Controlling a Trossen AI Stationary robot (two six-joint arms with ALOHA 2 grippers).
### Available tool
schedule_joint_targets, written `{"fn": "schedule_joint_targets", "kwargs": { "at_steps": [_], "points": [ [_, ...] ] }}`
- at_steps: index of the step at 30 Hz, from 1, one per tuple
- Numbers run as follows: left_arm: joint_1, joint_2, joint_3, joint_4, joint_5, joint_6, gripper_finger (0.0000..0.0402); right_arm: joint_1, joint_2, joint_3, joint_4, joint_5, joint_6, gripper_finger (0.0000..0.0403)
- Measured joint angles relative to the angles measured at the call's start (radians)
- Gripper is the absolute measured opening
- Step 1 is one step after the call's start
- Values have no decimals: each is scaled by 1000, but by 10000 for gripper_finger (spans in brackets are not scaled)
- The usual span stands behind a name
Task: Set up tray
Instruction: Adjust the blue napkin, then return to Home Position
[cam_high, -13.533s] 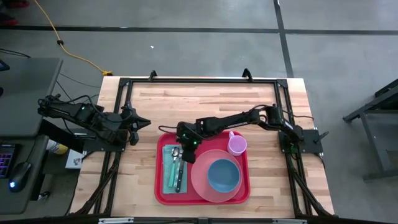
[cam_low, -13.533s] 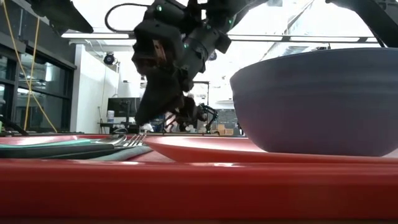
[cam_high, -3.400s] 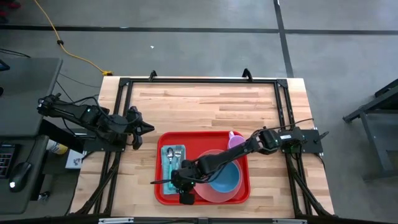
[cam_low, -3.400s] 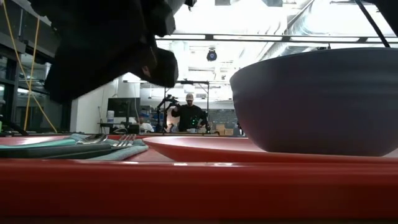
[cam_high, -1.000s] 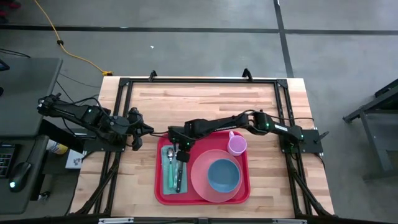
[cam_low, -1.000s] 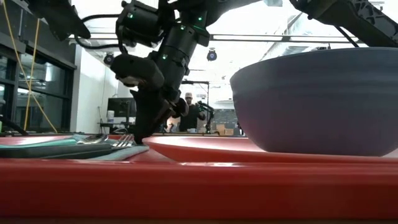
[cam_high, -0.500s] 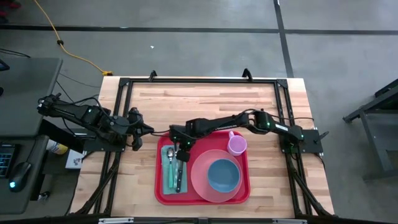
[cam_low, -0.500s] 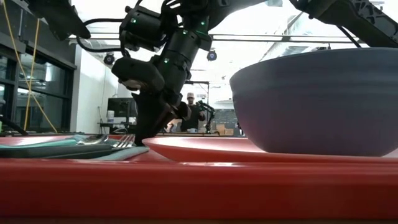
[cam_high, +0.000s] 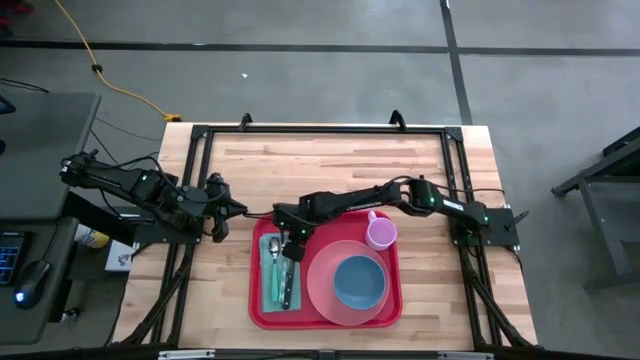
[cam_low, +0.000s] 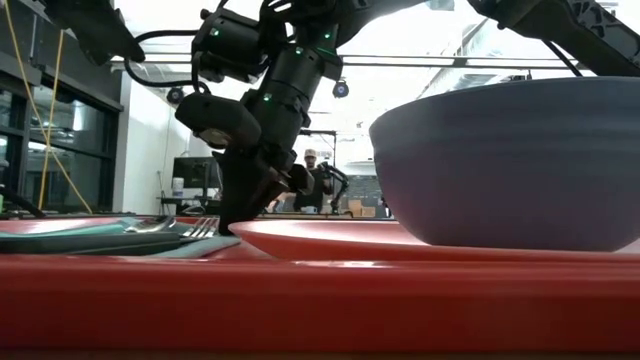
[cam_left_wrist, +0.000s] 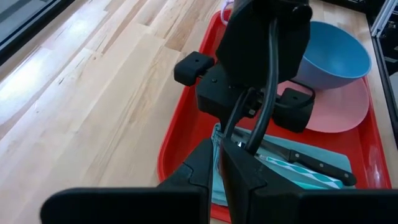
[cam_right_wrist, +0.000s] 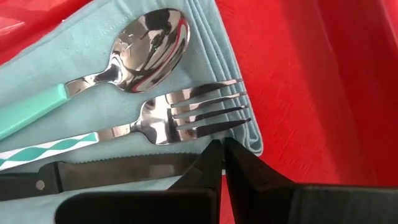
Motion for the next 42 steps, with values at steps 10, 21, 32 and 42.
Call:
{"fn": "schedule_joint_targets", "kwargs": {
  "at_steps": [10,21,32,42],
  "points": [
    [0,0,0,0,15,-1,60,-8,1,-1,-59,43,69,0],
    [0,0,0,0,21,-1,60,-8,-5,0,-60,50,80,0],
    [0,0,0,1,21,0,60,-13,-42,-5,-117,112,87,0],
    [0,0,0,0,20,10,60,4,-64,-3,-64,64,76,0]
  ]
}}
